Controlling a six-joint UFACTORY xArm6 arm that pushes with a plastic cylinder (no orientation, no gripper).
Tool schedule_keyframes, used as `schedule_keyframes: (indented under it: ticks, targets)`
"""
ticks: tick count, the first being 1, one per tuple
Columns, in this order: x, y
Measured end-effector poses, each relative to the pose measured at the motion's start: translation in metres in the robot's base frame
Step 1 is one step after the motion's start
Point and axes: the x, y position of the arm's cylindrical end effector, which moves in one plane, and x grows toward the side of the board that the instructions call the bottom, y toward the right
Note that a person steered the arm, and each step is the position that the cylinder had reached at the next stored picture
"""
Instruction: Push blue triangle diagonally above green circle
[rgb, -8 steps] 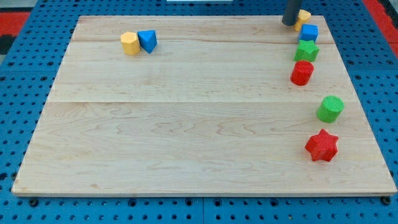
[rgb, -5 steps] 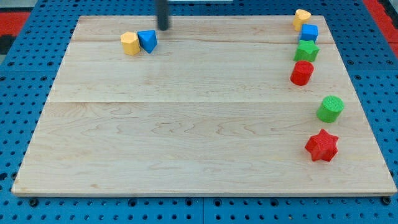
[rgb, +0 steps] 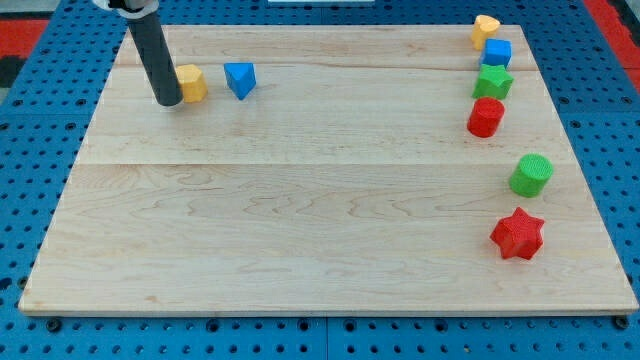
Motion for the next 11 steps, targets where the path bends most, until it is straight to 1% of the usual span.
schedule_keyframes:
  ticks: [3,5,6,9,10,11]
  targets:
    - [-0.038,0.045]
    - [-0.018,0.170]
    - [-0.017,0.208]
    - [-0.021,0.233]
    - [-0.021,0.233]
    - [-0.012,0.233]
